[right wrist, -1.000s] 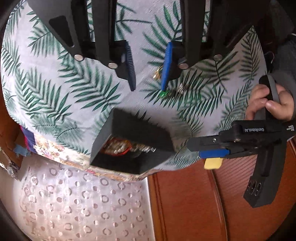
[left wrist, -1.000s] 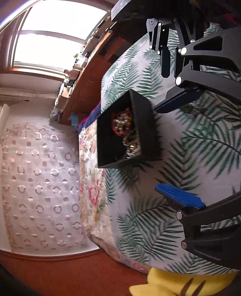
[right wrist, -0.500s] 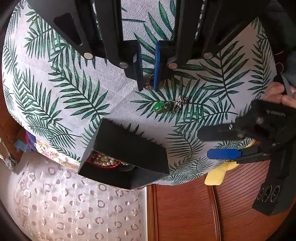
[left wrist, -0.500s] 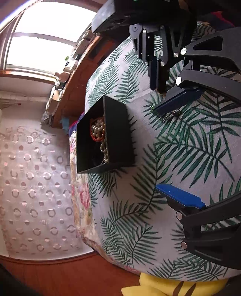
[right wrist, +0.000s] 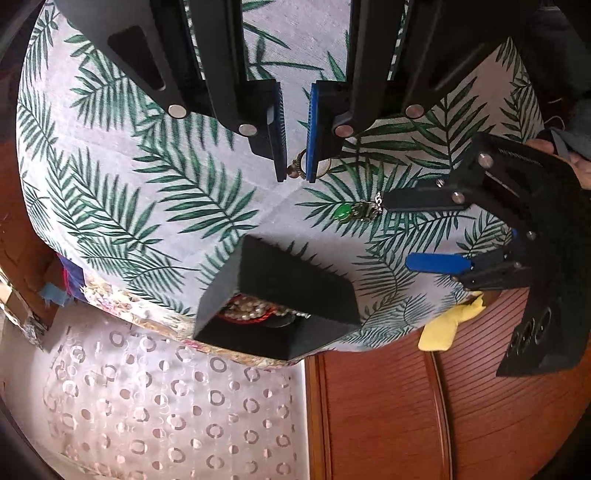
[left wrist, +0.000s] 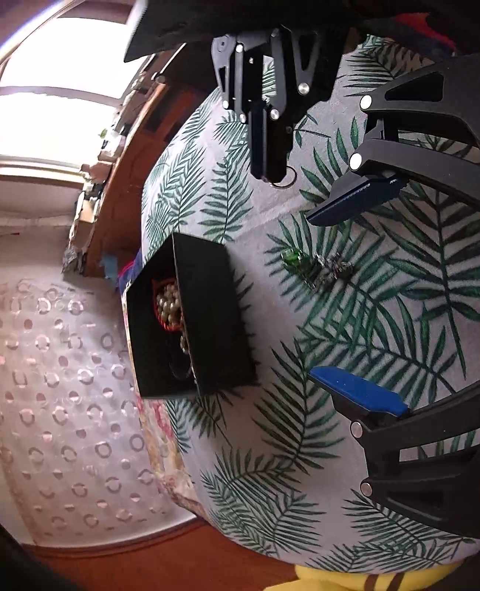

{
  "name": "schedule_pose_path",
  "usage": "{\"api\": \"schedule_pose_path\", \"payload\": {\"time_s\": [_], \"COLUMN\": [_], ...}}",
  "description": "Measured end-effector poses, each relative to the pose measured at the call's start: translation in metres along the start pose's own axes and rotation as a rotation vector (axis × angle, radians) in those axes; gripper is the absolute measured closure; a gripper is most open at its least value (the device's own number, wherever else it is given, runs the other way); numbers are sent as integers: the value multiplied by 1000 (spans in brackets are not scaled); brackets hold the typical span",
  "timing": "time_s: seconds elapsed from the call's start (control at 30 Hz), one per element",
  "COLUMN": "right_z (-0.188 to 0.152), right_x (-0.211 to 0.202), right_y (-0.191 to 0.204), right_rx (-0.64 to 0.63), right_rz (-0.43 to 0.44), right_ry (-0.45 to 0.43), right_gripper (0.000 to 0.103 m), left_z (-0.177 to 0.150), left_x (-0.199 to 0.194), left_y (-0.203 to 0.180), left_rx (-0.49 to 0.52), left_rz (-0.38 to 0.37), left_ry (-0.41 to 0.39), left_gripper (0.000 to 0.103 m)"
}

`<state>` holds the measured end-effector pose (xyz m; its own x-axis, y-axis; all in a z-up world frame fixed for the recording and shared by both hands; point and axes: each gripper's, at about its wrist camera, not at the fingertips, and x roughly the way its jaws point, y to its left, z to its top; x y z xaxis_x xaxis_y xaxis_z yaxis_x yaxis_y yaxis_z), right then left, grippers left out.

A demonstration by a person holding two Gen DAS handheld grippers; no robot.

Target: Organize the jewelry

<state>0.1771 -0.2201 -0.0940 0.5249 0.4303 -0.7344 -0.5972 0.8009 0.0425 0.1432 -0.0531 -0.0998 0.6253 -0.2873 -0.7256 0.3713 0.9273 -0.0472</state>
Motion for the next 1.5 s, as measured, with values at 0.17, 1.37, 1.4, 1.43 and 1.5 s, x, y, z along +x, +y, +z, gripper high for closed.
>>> {"api": "schedule_pose_path", "payload": {"time_s": [0.17,1.37,1.4,1.43,1.5], "right_z": [-1,76,79,82,89], "right_x": [-8,-25,-23,-20,-12], "right_y": [-8,-26,-29,-31,-37], "right_rx": [14,23,29,35,48], "right_rz": [-2,-41,-40,-39,-34], "right_ry": [-16,-146,-147,-147,-142], "right_gripper": [91,91,91,91,91], "left_z": [7,99,102,105,109], "left_x": [12,-39,-37,-34,-28], "left_y": [-12,11,12,14,16], "left_rx": [41,7,5,3,1], "left_rz": [-6,20,24,28,35], "left_ry": [27,-192,-192,-189,-186], "left_gripper": [46,89,89,89,89]}}
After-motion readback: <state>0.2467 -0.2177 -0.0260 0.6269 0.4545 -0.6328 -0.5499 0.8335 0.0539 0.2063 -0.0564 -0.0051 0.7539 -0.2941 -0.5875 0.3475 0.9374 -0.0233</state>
